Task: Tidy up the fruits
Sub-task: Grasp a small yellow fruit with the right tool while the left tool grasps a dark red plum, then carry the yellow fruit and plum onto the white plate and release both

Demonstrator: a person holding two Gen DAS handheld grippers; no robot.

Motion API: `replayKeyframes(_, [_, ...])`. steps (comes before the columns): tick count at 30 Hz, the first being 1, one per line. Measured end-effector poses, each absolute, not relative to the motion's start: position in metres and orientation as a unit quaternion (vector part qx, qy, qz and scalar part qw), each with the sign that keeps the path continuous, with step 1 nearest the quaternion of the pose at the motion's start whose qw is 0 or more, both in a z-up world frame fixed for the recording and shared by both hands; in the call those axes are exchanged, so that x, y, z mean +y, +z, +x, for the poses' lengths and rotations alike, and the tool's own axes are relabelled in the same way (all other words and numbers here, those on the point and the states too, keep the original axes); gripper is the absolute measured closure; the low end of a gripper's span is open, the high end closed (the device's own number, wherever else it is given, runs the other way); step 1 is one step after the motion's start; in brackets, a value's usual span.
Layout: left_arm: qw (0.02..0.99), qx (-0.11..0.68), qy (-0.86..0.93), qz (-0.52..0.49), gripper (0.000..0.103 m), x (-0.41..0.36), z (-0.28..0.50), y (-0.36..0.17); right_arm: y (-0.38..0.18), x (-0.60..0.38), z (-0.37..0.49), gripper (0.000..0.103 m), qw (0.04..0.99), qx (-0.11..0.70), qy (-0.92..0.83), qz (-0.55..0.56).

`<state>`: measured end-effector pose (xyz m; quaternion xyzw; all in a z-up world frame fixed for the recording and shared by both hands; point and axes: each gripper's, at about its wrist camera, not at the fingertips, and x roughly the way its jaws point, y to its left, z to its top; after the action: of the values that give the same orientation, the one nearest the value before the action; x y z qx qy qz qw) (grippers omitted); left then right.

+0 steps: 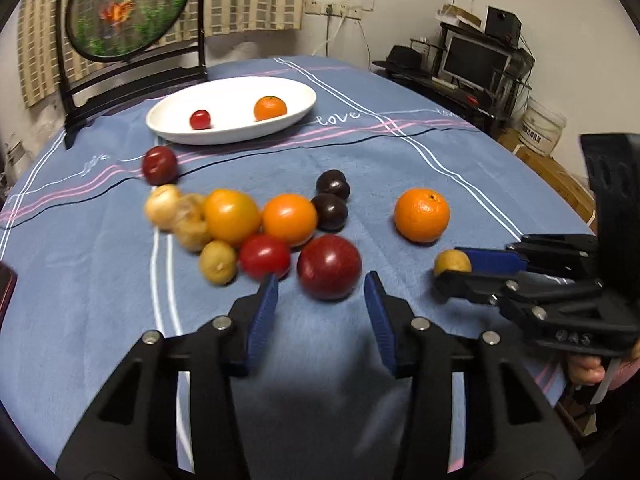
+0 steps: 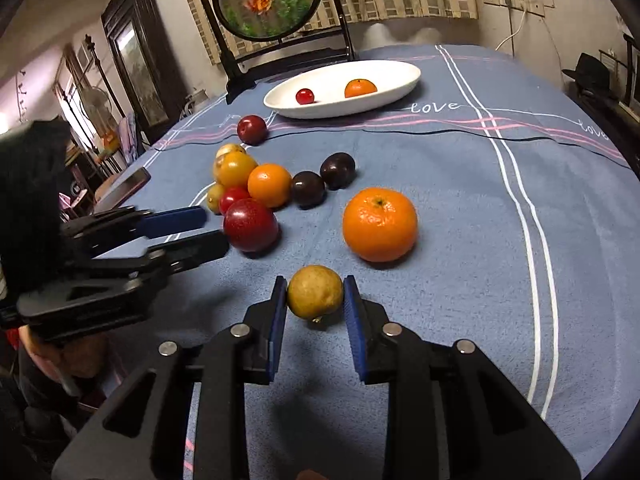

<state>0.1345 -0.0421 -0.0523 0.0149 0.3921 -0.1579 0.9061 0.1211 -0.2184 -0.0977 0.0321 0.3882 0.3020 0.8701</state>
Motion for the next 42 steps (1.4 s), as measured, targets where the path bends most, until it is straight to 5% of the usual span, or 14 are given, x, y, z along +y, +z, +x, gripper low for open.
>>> replayKeyframes(15, [0.886,0.430,-0.165,0.043,0.054,-0.062,0.167,-0.062,-0.097,-0.219,0.119,0.074,0.870,0.378,0.315,0.036])
replayKeyframes(27, [0.883,0.440,-0.163,0.016,0.063,-0.052,0.168,-0.065,-0.097,-0.220,0.118,0.074,0.871,0.378,0.312,0.036])
replayKeyframes(42, [0.905,0.387,-0.169,-0.052,0.063,0.003,0.178,-0.014,-0.049,-0.199,0.152,0.074,0.873,0.345,0.339,0.058])
